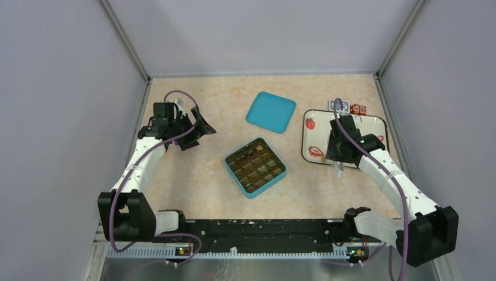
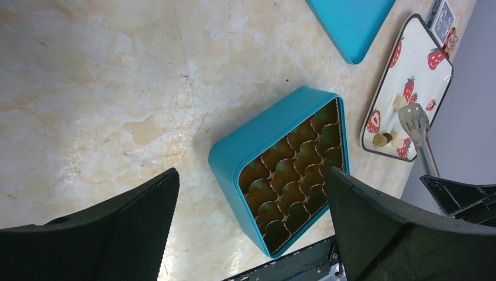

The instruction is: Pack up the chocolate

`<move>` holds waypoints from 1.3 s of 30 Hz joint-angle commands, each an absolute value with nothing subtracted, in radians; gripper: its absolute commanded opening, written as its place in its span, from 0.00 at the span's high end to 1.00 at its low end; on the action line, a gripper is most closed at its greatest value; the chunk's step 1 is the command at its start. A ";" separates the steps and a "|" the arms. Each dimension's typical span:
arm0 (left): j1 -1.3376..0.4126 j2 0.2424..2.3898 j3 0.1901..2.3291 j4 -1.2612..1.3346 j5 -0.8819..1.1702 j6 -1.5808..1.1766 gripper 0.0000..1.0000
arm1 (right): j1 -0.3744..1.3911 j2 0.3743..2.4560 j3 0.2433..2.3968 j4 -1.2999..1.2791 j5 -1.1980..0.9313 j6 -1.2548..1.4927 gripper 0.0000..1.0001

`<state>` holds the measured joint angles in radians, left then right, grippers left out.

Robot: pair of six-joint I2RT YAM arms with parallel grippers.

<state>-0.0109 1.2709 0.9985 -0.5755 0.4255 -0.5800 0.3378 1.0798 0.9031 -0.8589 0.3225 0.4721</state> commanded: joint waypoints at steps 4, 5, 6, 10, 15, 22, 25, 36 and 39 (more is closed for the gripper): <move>-0.007 1.280 1.009 -0.531 0.422 -0.567 0.02 | 0.331 1.126 0.929 -0.795 0.352 0.448 0.56; -0.007 1.280 1.009 -0.531 0.422 -0.567 0.02 | 0.330 1.131 0.927 -0.787 0.348 0.446 0.56; -0.007 1.280 1.009 -0.530 0.422 -0.567 0.02 | 0.331 1.137 0.924 -0.778 0.344 0.444 0.56; -0.006 1.281 1.005 -0.528 0.427 -0.570 0.02 | 0.331 1.161 0.919 -0.747 0.345 0.435 0.56; -0.008 1.271 1.000 -0.530 0.424 -0.568 0.02 | 0.331 1.188 0.916 -0.726 0.342 0.434 0.57; -0.007 1.267 0.997 -0.532 0.423 -0.563 0.02 | 0.329 1.197 0.901 -0.711 0.350 0.434 0.64; -0.006 1.267 0.997 -0.532 0.426 -0.563 0.02 | 0.328 1.196 0.897 -0.706 0.352 0.431 0.68; -0.007 1.255 0.996 -0.538 0.415 -0.560 0.02 | 0.330 1.128 0.974 -0.763 0.323 0.407 0.82; -0.006 1.256 1.000 -0.541 0.406 -0.560 0.02 | 0.331 1.104 1.022 -0.790 0.274 0.390 0.83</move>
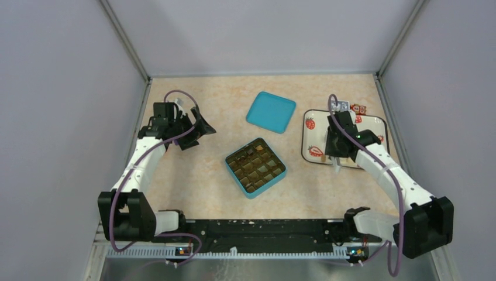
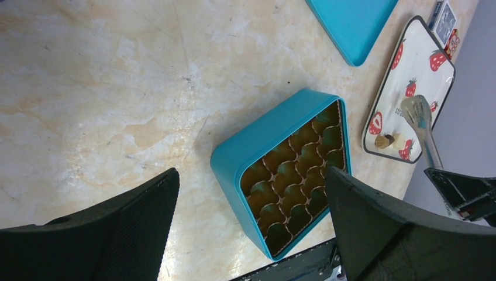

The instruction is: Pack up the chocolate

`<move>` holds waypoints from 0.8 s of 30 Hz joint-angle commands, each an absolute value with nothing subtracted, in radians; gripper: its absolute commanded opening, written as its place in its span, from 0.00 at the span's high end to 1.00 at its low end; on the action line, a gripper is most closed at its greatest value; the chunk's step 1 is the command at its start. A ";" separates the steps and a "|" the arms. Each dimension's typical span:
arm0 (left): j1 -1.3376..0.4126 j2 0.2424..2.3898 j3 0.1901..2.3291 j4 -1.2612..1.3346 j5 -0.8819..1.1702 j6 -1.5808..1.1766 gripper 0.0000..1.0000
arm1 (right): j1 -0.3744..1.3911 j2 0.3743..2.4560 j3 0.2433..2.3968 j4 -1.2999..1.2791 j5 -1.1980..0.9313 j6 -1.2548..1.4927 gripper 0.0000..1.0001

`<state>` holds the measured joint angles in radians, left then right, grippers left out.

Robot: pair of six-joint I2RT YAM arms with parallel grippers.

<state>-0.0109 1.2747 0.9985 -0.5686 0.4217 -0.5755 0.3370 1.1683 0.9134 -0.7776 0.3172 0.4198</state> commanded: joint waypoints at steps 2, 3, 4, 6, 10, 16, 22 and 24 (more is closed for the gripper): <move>-0.007 1.256 1.005 -0.544 0.400 -0.560 0.02 | 0.343 1.087 1.054 -0.802 0.214 0.380 0.84; -0.007 1.257 1.008 -0.548 0.394 -0.559 0.02 | 0.357 1.079 1.070 -0.804 0.191 0.377 0.85; -0.007 1.257 1.012 -0.553 0.387 -0.560 0.02 | 0.391 1.074 1.087 -0.806 0.178 0.375 0.85; -0.007 1.259 1.019 -0.560 0.374 -0.559 0.02 | 0.485 1.075 1.132 -0.818 0.199 0.379 0.85; -0.006 1.266 1.035 -0.579 0.352 -0.558 0.02 | 0.664 1.120 1.217 -0.831 0.212 0.400 0.85; -0.007 1.258 1.050 -0.594 0.335 -0.554 0.02 | 0.877 1.205 1.227 -0.728 0.160 0.409 0.85; -0.007 1.245 1.050 -0.606 0.328 -0.548 0.02 | 0.991 1.303 1.228 -0.654 0.130 0.413 0.85; 0.016 1.242 1.047 -0.609 0.326 -0.548 0.02 | 1.007 1.325 1.231 -0.636 0.125 0.409 0.85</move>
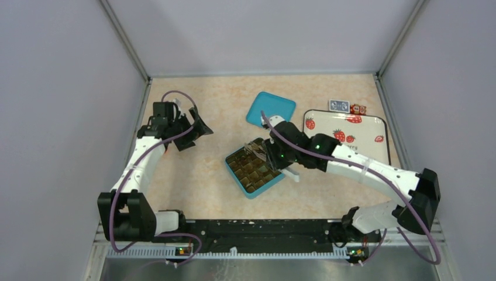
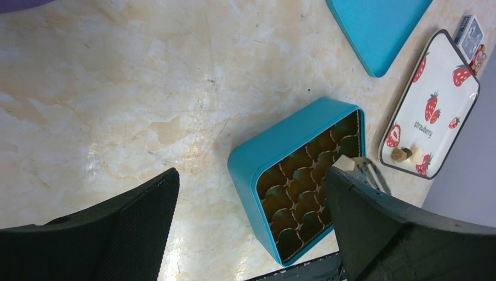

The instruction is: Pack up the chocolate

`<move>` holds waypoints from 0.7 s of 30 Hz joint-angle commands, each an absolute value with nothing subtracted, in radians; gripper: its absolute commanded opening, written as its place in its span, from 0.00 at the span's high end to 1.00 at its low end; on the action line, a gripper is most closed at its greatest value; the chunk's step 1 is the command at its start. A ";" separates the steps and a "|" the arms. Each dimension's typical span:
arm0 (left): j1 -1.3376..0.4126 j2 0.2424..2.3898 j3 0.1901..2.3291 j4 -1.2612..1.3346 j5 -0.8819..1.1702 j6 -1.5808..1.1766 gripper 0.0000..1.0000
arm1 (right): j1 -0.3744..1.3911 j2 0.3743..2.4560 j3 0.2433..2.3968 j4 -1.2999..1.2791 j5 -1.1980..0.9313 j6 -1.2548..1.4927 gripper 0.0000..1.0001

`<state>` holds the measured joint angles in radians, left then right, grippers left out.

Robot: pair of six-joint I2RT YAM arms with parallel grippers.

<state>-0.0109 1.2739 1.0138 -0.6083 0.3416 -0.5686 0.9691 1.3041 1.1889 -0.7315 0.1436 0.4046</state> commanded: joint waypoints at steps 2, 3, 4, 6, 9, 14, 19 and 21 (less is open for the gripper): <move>0.020 1.241 1.046 -0.610 0.328 -0.546 0.02 | 1.017 1.345 1.230 -0.618 0.103 0.407 0.84; 0.020 1.241 1.046 -0.612 0.326 -0.546 0.02 | 1.021 1.358 1.231 -0.611 0.099 0.404 0.84; 0.020 1.239 1.046 -0.612 0.326 -0.545 0.02 | 1.024 1.366 1.233 -0.606 0.096 0.402 0.84; 0.020 1.238 1.046 -0.612 0.326 -0.545 0.02 | 1.029 1.381 1.234 -0.598 0.095 0.397 0.84; 0.020 1.239 1.046 -0.614 0.326 -0.544 0.02 | 1.034 1.402 1.237 -0.582 0.083 0.392 0.84; 0.021 1.236 1.042 -0.614 0.326 -0.545 0.02 | 1.048 1.434 1.252 -0.575 0.070 0.379 0.83; 0.021 1.235 1.039 -0.614 0.321 -0.543 0.02 | 1.056 1.444 1.251 -0.564 0.053 0.373 0.83; 0.022 1.235 1.037 -0.614 0.319 -0.542 0.02 | 1.057 1.450 1.252 -0.563 0.045 0.370 0.83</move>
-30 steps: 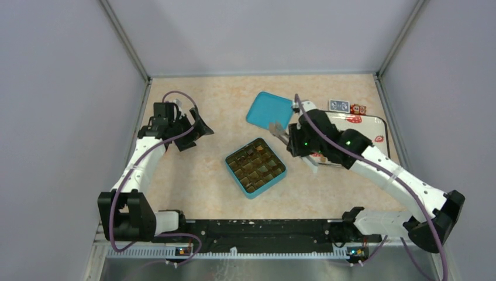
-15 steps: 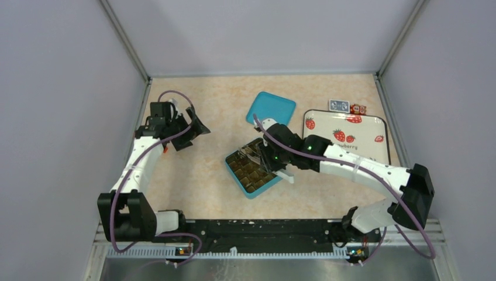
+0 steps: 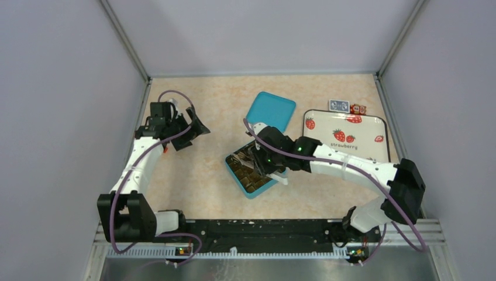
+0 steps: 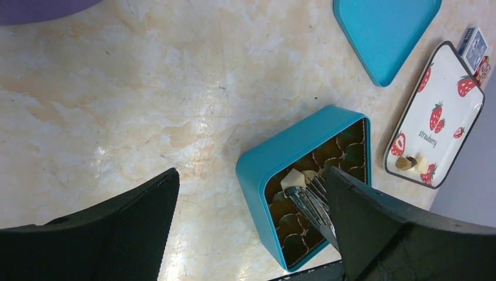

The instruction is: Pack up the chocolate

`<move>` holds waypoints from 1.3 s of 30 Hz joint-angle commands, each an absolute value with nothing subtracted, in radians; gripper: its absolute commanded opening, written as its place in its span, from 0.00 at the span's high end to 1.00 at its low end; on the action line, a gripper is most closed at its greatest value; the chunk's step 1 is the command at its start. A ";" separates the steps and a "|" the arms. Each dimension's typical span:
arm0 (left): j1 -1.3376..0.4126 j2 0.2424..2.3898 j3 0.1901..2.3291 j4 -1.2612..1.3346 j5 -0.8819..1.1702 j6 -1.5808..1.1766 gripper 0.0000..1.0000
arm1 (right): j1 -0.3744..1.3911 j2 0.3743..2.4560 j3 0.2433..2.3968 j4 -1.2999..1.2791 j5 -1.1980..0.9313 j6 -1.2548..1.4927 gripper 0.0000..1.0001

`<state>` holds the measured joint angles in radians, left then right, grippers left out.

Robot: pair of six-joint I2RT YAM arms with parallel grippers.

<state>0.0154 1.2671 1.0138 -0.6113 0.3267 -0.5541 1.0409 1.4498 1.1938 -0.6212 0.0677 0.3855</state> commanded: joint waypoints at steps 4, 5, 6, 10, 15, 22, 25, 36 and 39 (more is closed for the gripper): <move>0.021 1.234 1.035 -0.614 0.320 -0.543 0.02 | 1.063 1.463 1.253 -0.555 0.034 0.370 0.82; 0.021 1.234 1.034 -0.613 0.321 -0.542 0.02 | 1.063 1.469 1.253 -0.556 0.038 0.372 0.81; 0.021 1.234 1.034 -0.612 0.321 -0.542 0.02 | 1.063 1.475 1.255 -0.559 0.039 0.374 0.81; 0.021 1.232 1.032 -0.614 0.321 -0.540 0.02 | 1.067 1.488 1.259 -0.560 0.045 0.376 0.70; 0.021 1.228 1.032 -0.614 0.319 -0.538 0.02 | 1.068 1.476 1.266 -0.568 0.077 0.380 0.64; 0.023 1.226 1.028 -0.611 0.323 -0.540 0.02 | 1.068 1.456 1.278 -0.582 0.106 0.378 0.61; 0.022 1.226 1.026 -0.609 0.327 -0.540 0.02 | 1.069 1.453 1.272 -0.577 0.107 0.382 0.61; 0.023 1.221 1.023 -0.606 0.331 -0.538 0.02 | 1.058 1.332 1.269 -0.615 0.295 0.399 0.84; 0.023 1.226 1.025 -0.601 0.343 -0.538 0.02 | 1.007 1.265 1.247 -0.671 0.367 0.431 0.84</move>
<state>0.0181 1.2514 1.0138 -0.6144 0.3244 -0.5503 1.0477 1.3872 1.2205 -0.6380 0.2287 0.3950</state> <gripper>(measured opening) 0.979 0.215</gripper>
